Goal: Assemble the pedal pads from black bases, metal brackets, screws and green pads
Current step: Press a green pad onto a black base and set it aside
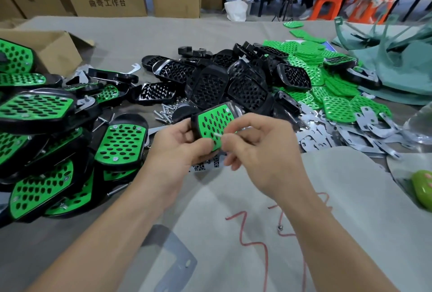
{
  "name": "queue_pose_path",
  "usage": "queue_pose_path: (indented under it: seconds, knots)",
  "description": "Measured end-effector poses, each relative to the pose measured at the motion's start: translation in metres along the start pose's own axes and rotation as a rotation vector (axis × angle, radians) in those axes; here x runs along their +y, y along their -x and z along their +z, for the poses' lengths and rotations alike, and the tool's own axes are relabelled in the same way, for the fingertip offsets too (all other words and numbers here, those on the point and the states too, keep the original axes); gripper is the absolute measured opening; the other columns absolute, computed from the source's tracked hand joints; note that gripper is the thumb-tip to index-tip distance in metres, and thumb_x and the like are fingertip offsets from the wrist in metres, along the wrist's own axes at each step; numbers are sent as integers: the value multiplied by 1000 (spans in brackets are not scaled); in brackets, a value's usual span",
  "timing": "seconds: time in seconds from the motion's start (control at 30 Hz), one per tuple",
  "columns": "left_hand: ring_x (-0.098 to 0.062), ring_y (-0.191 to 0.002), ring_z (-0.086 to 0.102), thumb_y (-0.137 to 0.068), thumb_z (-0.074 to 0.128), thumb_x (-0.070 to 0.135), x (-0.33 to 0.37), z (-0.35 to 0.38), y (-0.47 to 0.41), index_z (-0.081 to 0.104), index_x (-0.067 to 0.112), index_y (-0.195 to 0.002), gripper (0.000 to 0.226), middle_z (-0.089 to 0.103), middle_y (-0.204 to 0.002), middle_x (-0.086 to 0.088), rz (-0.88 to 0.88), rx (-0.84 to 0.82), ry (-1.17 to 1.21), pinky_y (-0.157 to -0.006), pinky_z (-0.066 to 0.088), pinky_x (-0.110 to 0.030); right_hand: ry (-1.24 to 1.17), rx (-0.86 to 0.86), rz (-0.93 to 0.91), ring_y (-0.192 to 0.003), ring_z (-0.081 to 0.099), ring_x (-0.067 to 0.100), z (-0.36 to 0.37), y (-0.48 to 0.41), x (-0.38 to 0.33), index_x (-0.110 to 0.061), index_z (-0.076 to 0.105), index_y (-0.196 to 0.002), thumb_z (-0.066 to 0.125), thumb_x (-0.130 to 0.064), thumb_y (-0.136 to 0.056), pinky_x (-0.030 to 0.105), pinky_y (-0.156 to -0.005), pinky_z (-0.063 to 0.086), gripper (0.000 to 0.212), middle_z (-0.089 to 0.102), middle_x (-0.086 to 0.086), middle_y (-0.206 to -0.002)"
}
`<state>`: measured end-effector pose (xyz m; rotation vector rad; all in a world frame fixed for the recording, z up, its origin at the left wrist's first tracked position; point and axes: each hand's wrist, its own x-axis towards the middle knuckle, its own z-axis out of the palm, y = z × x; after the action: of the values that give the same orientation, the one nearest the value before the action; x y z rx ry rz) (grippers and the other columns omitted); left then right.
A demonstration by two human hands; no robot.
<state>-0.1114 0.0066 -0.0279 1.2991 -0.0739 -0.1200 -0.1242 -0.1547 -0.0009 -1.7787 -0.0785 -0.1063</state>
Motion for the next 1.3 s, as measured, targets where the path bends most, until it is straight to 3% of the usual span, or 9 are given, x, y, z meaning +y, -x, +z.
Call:
queue_pose_path:
  seconds: [0.13, 0.4, 0.63, 0.7, 0.83, 0.97, 1.07, 1.2, 1.3]
  knots:
    - [-21, -80, 70, -80, 73, -9, -2, -2, 0, 67, 0, -120, 41, 76, -102, -15, 63, -88, -60, -74, 56, -32, -126, -89, 14, -46, 64, 21, 6, 0, -1, -6, 70, -71, 72, 9, -84, 28, -49, 54, 20, 67, 12, -54]
    - [-19, -82, 70, -81, 64, -21, -4, 1, 1, 70, 3, -115, 42, 77, -93, -10, 75, -88, -122, -73, 54, -25, -113, 34, -18, -46, 64, 22, 4, -1, 2, -3, 70, -74, 73, 8, -83, 28, -48, 53, 14, 67, 14, -54]
    - [-26, -87, 74, -78, 67, -12, 1, 0, 5, 77, 20, -108, 45, 79, -97, -4, 160, 3, -313, -80, 59, -50, 127, 58, -85, -48, 66, 16, 10, 3, 7, -19, 70, -73, 76, -5, -81, 45, -59, 60, 18, 67, -1, -54]
    - [-22, -91, 76, -80, 66, -16, 0, 1, 7, 77, 23, -105, 48, 80, -96, 5, 229, 31, -418, -82, 62, -43, 177, 69, -113, -50, 66, 14, 13, 6, 6, -23, 70, -76, 75, -9, -80, 45, -60, 60, 16, 67, -4, -54]
    - [-3, -90, 74, -77, 63, -15, -1, 6, 12, 73, 25, -103, 49, 78, -94, 15, 357, 70, -580, -78, 58, -19, 40, 10, -44, -48, 68, 17, 9, 5, 6, -14, 70, -71, 74, 2, -83, 36, -52, 58, 20, 68, 4, -54]
    - [1, -89, 73, -78, 62, -7, -1, 7, 17, 69, 34, -111, 53, 76, -92, 21, 413, 99, -677, -78, 58, -19, -172, 0, -3, -47, 66, 25, 12, 5, 7, -4, 68, -70, 70, 11, -82, 32, -48, 55, 20, 67, 13, -54]
    - [-7, -88, 75, -79, 61, 3, 0, 6, 20, 69, 32, -117, 48, 76, -92, 17, 398, 84, -698, -77, 62, -32, -297, -69, 27, -45, 62, 25, 12, 5, 6, 1, 68, -69, 71, 13, -81, 28, -45, 50, 17, 66, 19, -56]
    - [-17, -92, 76, -76, 66, -4, 3, 3, 15, 75, 23, -103, 39, 79, -95, 5, 325, 11, -479, -80, 62, -35, -50, 21, -30, -46, 56, 14, 8, 2, 3, -10, 68, -66, 93, -11, -65, 28, -47, 45, 26, 66, 8, -56]
    - [-17, -94, 76, -77, 68, -4, 6, 5, 15, 77, 26, -105, 41, 79, -99, 1, 288, -40, -349, -78, 60, -28, 274, 249, -161, -76, 55, 4, 3, 1, 3, -31, 62, -92, 89, -51, -49, 16, -66, 40, 54, 61, -14, -82]
